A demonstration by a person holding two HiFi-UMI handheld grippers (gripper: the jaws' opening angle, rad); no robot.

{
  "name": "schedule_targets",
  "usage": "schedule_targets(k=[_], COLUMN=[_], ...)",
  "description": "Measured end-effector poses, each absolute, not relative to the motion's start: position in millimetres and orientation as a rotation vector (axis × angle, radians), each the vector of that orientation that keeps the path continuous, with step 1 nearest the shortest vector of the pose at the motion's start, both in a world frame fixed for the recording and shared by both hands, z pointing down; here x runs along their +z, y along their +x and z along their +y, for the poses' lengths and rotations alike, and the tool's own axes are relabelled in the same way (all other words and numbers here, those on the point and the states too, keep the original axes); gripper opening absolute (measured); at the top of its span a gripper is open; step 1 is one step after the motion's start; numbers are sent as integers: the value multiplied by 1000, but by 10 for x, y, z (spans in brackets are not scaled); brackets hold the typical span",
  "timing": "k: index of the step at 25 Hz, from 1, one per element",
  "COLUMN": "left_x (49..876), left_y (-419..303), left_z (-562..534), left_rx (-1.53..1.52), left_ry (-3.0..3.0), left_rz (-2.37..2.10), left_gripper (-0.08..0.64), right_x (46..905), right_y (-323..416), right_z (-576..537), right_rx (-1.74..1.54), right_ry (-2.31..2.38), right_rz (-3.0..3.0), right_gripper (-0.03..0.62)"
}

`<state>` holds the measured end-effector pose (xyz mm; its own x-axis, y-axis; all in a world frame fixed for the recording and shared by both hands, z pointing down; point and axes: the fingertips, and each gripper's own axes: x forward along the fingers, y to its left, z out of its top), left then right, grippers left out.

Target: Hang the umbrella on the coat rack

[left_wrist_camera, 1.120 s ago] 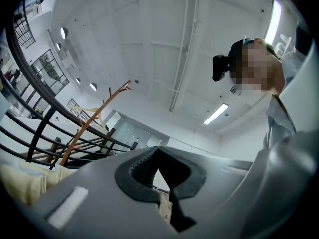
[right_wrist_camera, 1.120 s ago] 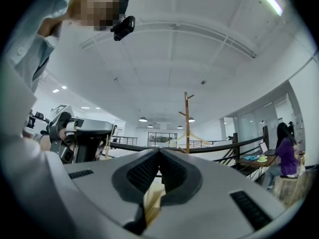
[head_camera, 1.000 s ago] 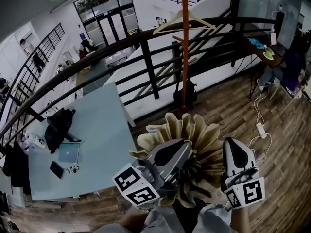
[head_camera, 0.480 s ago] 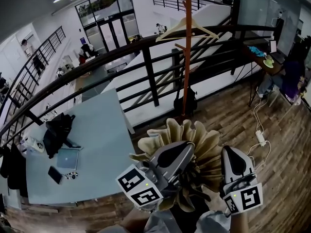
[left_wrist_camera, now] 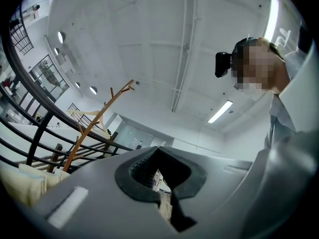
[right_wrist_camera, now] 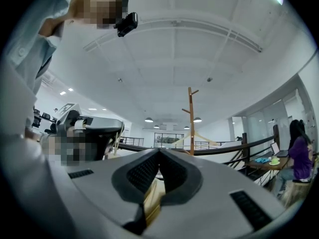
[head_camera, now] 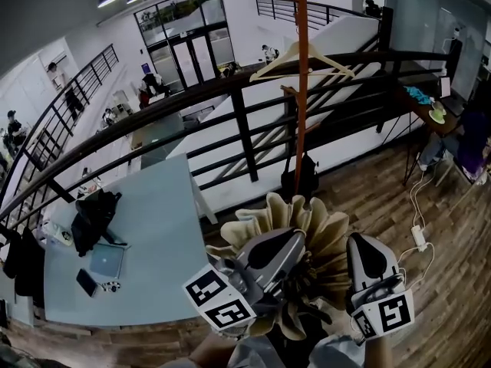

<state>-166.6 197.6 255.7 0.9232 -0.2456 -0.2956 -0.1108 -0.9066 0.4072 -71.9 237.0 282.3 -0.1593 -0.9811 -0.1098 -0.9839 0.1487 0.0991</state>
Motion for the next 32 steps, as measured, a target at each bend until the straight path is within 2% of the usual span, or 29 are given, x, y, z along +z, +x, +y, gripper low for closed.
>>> schedule_targets(k=[11,16,18,19,24,32], left_x=[2408,2381,2368,2360,2360,2408], left_y=[-850,-521,-425,-373,-67,258], left_z=[1349,1102,1001,956,784,596], left_rx=[-487,-502,-503,-503,-486,-452], left_ry=[2702,2715,2722,2725,2736,2743], left_rz=[-419,-498,-532,-548,-594,-582], left_gripper=[1,1,1,0,2,2], right_x=[2766,2725,2723,2724,2738,2660], right_y=[106,238,272,287,317,376], right_z=[1626,1386,1300,1261,1099,773], right_rx=[258,384,357,338,242,230], right_ry=[-1906,-1756,-1672,-1627,-1389,-1279], right_rz=[2556,2698,2736,2758,2868,2889], right_gripper=[2,5,60,68,69,60])
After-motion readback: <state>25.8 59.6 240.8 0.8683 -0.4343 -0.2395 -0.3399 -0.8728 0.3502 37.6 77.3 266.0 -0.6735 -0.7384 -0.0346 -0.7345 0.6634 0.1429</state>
